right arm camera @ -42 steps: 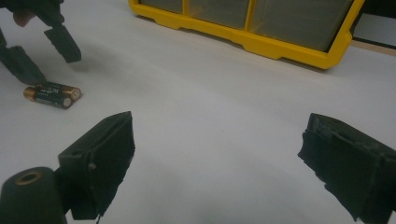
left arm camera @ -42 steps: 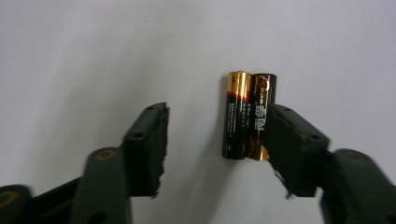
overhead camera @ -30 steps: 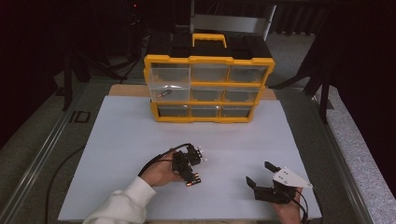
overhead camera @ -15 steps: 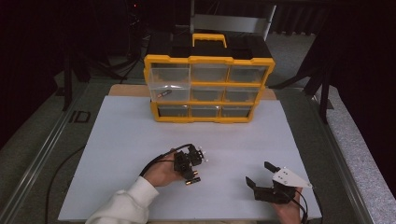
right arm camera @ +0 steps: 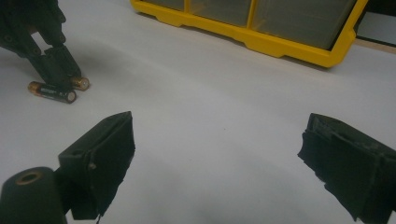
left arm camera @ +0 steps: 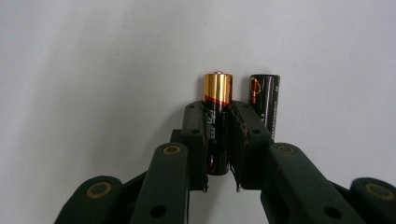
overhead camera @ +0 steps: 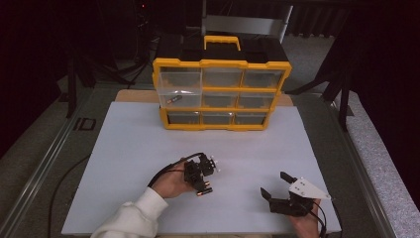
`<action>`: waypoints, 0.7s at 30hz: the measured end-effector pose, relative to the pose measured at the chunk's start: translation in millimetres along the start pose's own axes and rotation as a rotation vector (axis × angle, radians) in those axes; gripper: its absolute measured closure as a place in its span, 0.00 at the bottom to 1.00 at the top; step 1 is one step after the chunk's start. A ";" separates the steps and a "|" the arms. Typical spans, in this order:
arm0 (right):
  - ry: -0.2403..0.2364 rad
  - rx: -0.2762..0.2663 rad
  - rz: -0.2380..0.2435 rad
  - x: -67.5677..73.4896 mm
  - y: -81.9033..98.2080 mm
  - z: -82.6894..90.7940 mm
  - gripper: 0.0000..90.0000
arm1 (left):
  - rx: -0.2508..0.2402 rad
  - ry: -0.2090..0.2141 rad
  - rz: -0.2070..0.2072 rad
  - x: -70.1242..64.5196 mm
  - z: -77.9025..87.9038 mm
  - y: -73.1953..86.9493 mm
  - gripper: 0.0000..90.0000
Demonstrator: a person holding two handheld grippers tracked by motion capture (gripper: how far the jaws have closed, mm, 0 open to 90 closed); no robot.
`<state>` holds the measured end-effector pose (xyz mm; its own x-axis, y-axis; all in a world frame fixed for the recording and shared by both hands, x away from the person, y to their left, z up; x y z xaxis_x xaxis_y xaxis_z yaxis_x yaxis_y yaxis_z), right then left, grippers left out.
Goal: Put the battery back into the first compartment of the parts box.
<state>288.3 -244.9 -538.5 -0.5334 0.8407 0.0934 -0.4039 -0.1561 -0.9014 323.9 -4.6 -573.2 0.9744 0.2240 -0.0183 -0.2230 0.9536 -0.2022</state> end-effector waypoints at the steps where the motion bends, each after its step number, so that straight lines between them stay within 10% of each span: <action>1: -0.001 0.000 0.001 0.0 0.0 0.0 0.10 | 0.000 -0.002 0.001 0.5 0.2 0.4 0.86; 21: 0.000 0.001 0.002 0.1 0.1 0.0 0.10 | -0.024 -0.039 0.094 24.4 15.9 25.5 0.86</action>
<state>288.2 -244.9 -538.7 -0.5343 0.8404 0.0913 -0.4037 -0.1588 -0.9010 341.6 28.4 -563.3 0.9473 0.3204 -0.0004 -0.3123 0.9231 -0.2246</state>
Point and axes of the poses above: each handheld gripper's, and its own axes: z roughly backward along the jaws, y roughly out of its underside, x roughly to its left, the point moved 9 cm from there along -z, roughly forward along the jaws, and after that the axes turned 8 degrees about -z, right-handed, at the moved point
